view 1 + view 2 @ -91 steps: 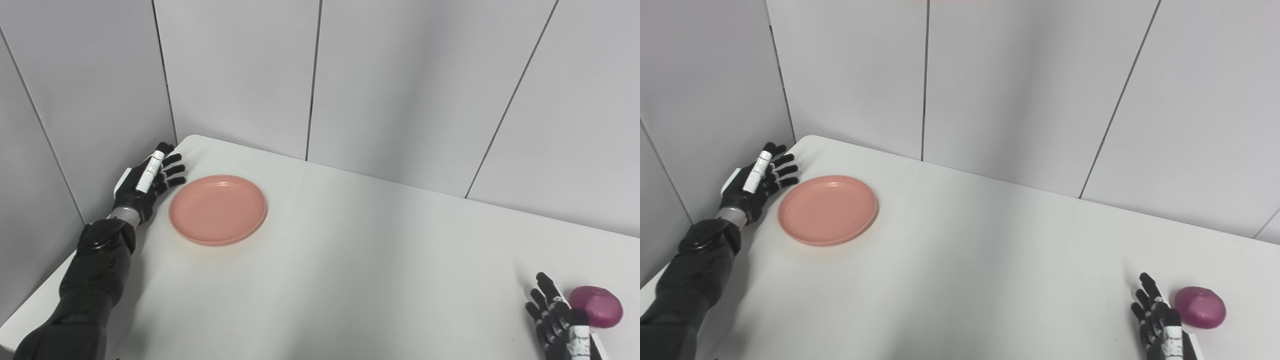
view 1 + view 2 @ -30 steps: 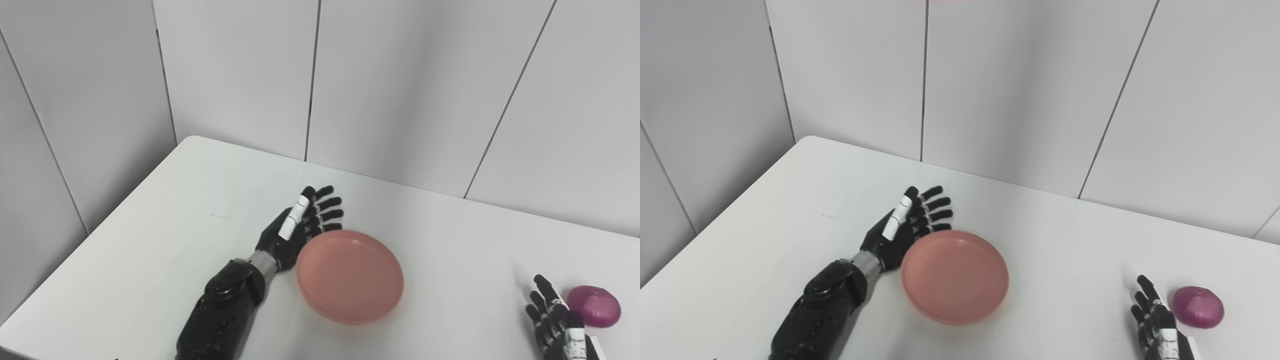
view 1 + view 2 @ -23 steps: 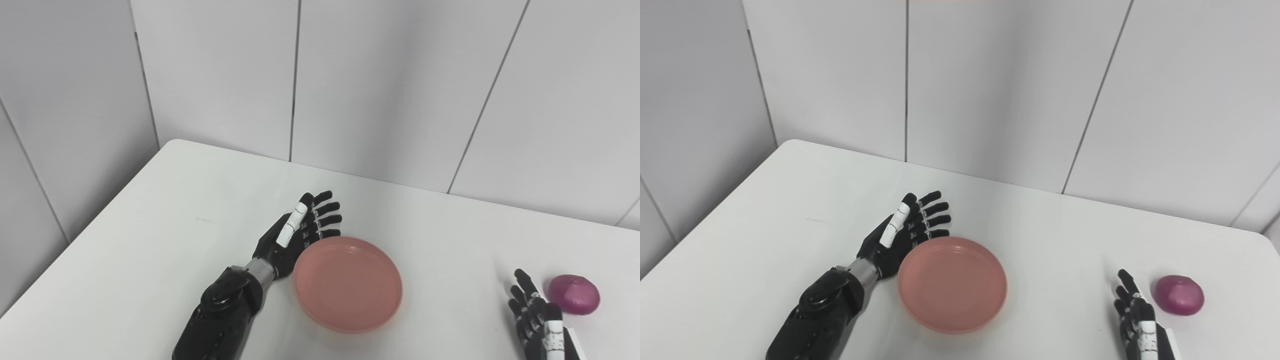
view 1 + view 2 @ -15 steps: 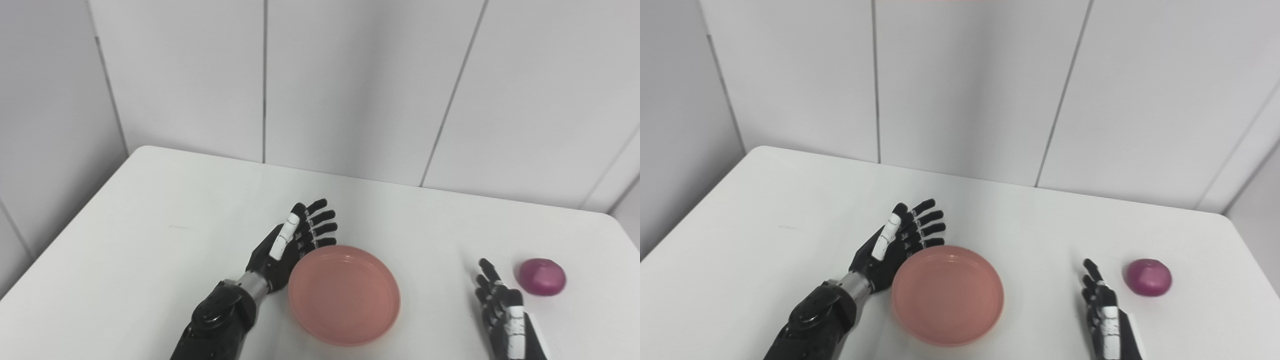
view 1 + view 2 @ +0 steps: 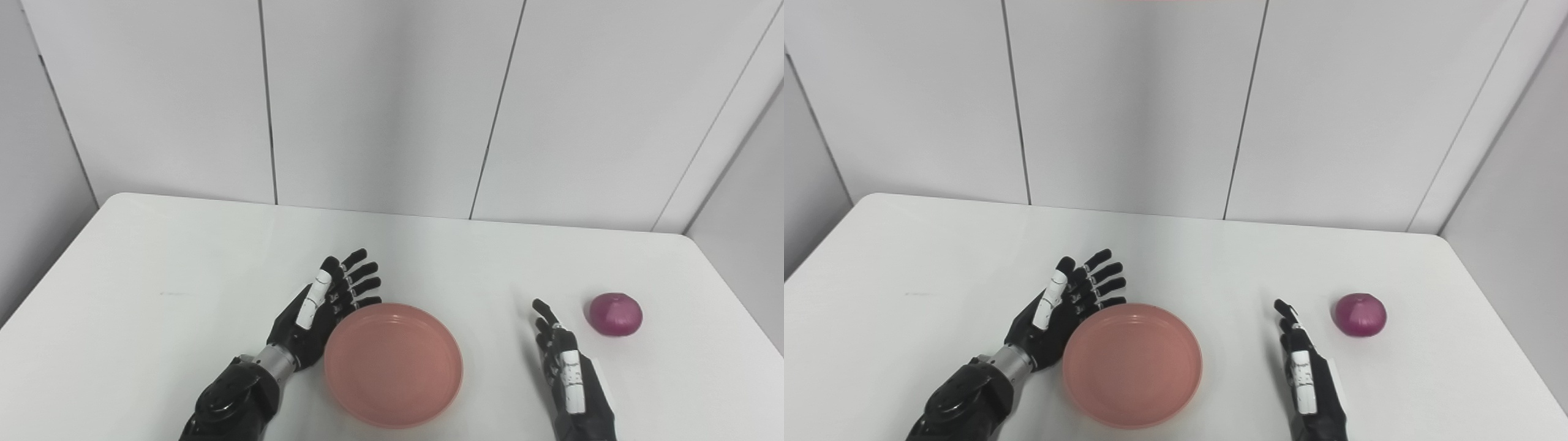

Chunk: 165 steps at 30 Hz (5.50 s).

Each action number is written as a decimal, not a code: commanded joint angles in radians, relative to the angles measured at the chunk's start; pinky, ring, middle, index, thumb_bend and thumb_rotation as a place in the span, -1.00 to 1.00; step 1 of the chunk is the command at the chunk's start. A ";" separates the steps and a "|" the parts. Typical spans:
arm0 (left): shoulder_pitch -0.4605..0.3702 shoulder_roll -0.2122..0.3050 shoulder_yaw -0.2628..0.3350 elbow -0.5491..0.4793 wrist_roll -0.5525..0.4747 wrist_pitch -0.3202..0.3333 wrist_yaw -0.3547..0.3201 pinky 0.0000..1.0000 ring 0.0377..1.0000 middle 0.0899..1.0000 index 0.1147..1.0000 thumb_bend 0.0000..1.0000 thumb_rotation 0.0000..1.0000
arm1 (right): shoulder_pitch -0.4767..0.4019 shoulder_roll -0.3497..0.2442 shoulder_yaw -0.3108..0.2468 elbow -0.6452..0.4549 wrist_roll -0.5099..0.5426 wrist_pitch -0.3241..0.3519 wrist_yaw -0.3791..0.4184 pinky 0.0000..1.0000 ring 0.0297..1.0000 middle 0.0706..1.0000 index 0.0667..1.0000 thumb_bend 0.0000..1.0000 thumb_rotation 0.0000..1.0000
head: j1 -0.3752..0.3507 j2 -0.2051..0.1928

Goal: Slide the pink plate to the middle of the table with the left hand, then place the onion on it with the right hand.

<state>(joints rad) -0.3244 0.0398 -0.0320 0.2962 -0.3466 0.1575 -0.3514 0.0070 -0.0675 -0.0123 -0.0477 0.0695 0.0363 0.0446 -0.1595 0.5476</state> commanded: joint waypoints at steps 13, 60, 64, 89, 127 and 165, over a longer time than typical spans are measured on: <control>0.027 0.025 0.013 0.024 0.008 0.072 0.010 0.73 0.85 0.85 0.87 0.52 0.69 | 0.056 0.052 0.052 0.038 -0.055 -0.045 -0.021 1.00 0.95 0.92 0.83 0.71 0.81 | -0.036 0.006; 0.012 0.050 -0.053 0.076 0.161 -0.014 0.028 0.78 0.76 0.74 0.71 0.53 0.72 | -0.282 -0.366 0.002 -0.375 -0.918 0.162 0.194 0.76 0.74 0.78 0.76 0.99 -0.10 | -0.117 -0.014; 0.005 0.051 -0.047 0.112 0.153 -0.036 0.020 0.77 0.74 0.71 0.68 0.54 0.70 | -0.347 -0.452 0.006 -0.312 -0.920 0.173 0.283 0.71 0.77 0.82 0.79 1.00 -0.19 | -0.124 -0.019; 0.003 0.052 -0.041 0.137 0.150 -0.056 0.005 0.77 0.72 0.72 0.72 0.55 0.69 | -0.616 -0.660 0.188 -0.086 -0.924 0.358 0.845 0.28 0.70 0.81 0.71 1.00 -0.68 | -0.131 -0.028; -0.001 0.055 -0.038 0.181 0.151 -0.084 -0.005 0.72 0.69 0.68 0.70 0.62 0.66 | -0.621 -0.718 0.285 0.059 -0.942 0.415 0.923 0.48 0.82 0.90 0.73 1.00 -0.45 | -0.125 -0.022; -0.013 0.060 -0.041 0.215 0.150 -0.093 -0.011 0.72 0.69 0.68 0.69 0.63 0.63 | -0.554 -0.788 0.306 -0.004 -0.880 0.415 0.976 0.57 0.84 0.90 0.73 1.00 -0.37 | -0.129 -0.021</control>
<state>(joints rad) -0.3924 0.0861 -0.0701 0.4407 -0.2154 0.0011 -0.3688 -0.5297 -0.8092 0.3025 -0.0502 -0.7907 0.4570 1.0533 -0.2884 0.5262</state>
